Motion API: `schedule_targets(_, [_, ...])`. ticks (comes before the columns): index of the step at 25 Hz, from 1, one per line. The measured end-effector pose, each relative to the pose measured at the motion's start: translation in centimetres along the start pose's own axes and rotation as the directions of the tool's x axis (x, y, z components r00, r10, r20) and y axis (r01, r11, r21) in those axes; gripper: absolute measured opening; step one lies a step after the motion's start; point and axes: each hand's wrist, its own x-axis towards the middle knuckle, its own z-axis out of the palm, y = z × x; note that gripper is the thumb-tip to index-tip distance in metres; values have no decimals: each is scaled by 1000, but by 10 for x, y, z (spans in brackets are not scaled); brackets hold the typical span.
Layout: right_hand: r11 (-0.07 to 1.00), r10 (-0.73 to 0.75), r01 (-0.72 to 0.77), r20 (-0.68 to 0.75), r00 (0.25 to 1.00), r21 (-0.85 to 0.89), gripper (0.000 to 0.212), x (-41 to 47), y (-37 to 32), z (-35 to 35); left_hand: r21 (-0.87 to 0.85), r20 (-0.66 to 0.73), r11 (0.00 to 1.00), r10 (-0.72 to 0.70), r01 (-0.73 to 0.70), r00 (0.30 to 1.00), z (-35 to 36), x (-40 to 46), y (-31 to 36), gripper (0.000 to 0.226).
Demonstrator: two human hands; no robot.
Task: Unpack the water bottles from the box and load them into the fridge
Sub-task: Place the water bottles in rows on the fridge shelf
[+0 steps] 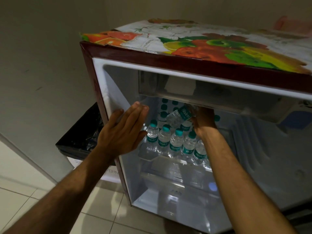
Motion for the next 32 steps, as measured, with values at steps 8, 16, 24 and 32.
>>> schedule_targets(8, [877, -279, 273, 43, 959, -395, 17, 36, 19, 3, 5, -15, 1000, 2, -2, 1000, 1, -1, 1, 62])
schedule_targets(16, [568, -76, 337, 360, 930, -751, 27, 58, 32, 2, 11, -15, 1000, 3, -2, 1000, 4, -2, 0, 63])
schedule_targets(24, [410, -9, 362, 393, 920, -837, 25, 56, 49, -1, 41, 21, 999, 2, -3, 1000, 0, 0, 1, 61])
schedule_targets(32, [407, -29, 376, 400, 916, -832, 29, 45, 38, 3, 39, 55, 999, -9, 6, 998, 1, 1, 0, 61])
